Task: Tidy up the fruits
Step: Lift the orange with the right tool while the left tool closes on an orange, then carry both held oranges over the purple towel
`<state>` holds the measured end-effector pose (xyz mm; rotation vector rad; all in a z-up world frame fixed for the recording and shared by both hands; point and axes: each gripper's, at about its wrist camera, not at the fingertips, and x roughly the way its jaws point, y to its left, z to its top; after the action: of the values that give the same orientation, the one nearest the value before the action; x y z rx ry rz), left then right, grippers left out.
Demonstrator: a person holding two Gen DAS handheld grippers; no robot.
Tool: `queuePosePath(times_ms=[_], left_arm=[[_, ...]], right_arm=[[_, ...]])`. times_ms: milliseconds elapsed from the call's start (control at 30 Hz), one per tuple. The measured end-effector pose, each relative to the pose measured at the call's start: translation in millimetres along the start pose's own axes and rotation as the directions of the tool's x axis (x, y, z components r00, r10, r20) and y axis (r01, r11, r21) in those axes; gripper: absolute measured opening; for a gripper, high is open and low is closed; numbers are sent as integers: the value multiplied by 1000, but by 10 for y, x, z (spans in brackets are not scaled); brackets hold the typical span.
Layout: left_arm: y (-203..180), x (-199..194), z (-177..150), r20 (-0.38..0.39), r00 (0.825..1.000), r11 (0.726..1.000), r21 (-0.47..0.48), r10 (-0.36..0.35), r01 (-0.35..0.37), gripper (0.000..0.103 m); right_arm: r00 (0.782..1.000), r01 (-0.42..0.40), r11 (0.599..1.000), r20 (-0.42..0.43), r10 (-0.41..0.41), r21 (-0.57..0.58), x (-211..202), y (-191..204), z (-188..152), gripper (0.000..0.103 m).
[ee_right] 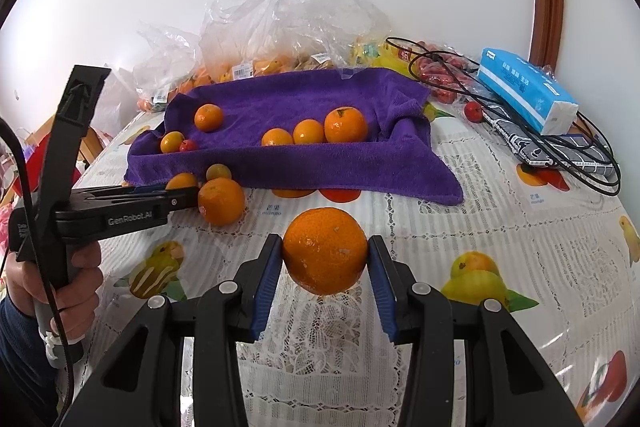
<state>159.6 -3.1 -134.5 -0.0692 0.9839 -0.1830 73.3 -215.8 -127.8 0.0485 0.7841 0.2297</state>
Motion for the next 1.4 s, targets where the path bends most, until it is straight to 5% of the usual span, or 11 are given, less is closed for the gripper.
queuePosePath(times_ms=[633, 1400], left_arm=[[101, -429, 237, 124, 992, 1000, -20, 6, -3, 32], [263, -297, 759, 164, 986, 997, -71, 31, -20, 32]], right_arm=[[997, -5, 1000, 78, 6, -19, -142, 131, 392, 43], [986, -52, 998, 159, 56, -29, 124, 228, 1103, 43]])
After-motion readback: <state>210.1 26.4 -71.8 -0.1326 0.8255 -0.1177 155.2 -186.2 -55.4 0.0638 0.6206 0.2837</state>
